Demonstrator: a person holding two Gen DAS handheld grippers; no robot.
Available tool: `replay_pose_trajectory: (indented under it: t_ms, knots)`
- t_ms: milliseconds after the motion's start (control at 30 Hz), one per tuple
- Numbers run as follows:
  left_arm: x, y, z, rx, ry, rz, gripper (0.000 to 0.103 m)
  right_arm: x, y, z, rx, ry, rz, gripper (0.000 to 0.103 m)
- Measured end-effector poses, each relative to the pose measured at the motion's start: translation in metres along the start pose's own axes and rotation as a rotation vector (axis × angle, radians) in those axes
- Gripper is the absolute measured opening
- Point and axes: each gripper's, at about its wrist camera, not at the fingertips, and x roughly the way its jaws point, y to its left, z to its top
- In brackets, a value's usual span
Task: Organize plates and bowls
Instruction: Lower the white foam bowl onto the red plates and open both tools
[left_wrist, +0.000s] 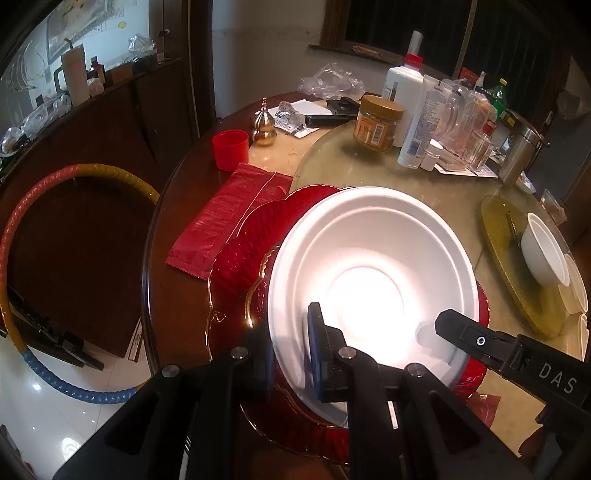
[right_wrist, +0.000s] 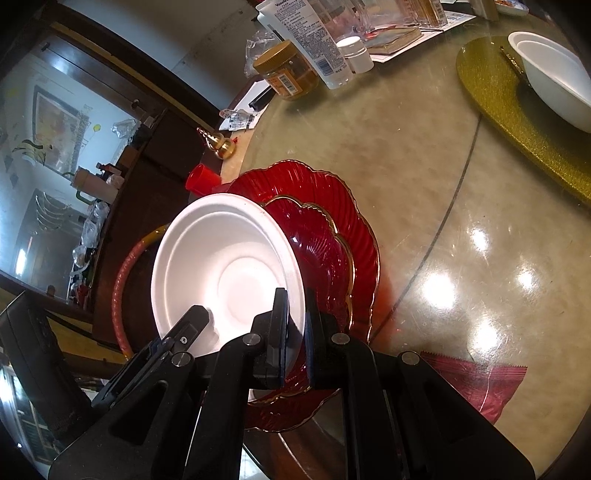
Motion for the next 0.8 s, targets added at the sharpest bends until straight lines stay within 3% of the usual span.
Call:
replay_pose_trajectory:
  t_ms: [800]
  knots:
    - [0.0082, 0.0012, 0.0012, -0.005, 0.024, 0.009, 0.015, 0.005, 0.0022, 0.0016, -0.028, 0.002, -0.046, 0.008]
